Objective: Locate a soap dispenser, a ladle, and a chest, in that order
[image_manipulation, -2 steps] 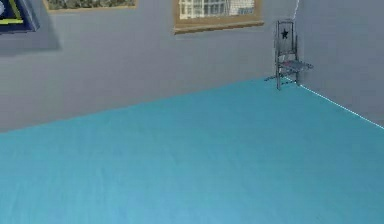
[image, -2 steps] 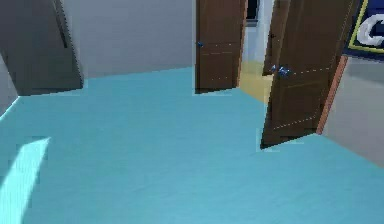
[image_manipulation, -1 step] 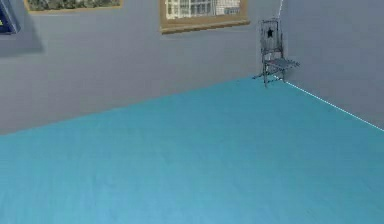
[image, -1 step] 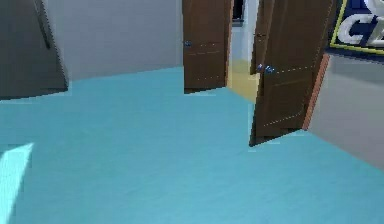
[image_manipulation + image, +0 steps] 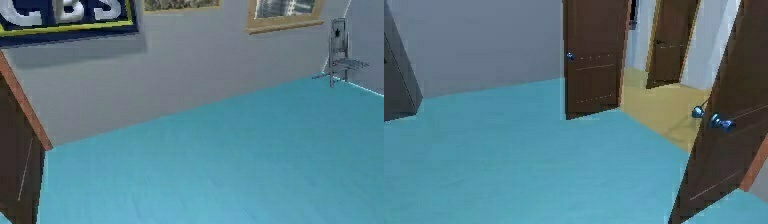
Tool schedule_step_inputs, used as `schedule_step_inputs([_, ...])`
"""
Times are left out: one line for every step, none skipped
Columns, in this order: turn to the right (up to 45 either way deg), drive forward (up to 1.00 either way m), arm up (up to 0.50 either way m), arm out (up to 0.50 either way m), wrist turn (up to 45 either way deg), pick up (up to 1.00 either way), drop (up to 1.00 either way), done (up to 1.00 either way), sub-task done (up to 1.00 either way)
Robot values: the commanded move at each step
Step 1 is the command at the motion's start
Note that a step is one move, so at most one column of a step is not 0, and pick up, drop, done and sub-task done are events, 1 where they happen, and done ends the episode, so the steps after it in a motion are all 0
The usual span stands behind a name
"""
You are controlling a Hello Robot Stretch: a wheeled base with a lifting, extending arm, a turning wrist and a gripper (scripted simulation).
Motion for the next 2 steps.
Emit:
schedule_step_inputs([0.0, 1.00, 0.00, 0.00, 0.0, 0.00, 0.00, 0.00, 0.00])
schedule_step_inputs([-3.0, 0.00, 0.00, 0.00, 0.0, 0.00, 0.00, 0.00, 0.00])
